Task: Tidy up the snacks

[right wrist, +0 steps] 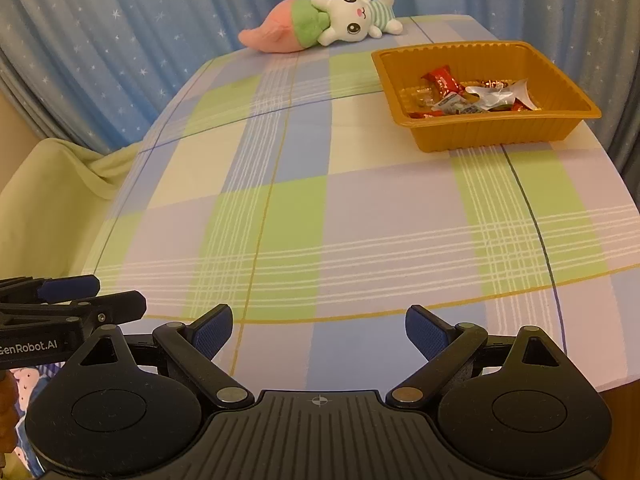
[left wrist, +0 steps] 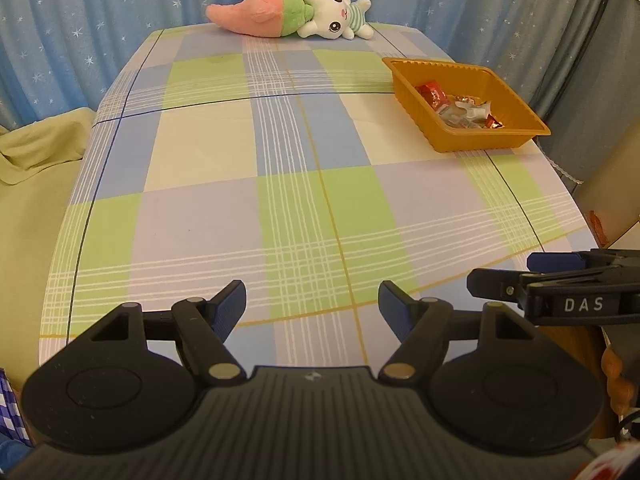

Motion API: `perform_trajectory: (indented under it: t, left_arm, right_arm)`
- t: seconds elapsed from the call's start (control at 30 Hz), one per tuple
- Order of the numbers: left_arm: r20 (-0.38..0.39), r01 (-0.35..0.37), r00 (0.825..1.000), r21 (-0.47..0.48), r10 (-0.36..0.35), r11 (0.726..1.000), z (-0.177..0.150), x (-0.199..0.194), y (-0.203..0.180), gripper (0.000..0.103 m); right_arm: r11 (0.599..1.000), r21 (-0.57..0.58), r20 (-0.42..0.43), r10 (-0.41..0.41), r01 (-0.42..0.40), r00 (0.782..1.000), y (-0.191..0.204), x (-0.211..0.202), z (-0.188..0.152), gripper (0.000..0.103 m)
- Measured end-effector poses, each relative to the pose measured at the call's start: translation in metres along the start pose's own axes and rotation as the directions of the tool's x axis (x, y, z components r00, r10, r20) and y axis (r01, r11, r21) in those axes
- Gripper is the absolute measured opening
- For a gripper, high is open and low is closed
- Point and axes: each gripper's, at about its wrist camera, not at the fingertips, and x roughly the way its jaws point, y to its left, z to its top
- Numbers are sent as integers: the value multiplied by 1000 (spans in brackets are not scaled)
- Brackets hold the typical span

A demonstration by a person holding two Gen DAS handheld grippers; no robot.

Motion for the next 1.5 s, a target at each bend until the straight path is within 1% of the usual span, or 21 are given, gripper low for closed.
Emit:
perform_trajectory:
  t: [0.27,1.5]
  left_arm:
    - [8,7,1000,-3,-7,1000,1,-1,2,71]
    - [9,12,1000,-2,-12,1000,3,2,1,71]
  right_arm:
    - [1000,-14,0,-1,1,1000,6,1,0,93]
    - [1000,-12,1,-8,8,1000,5,0,2,93]
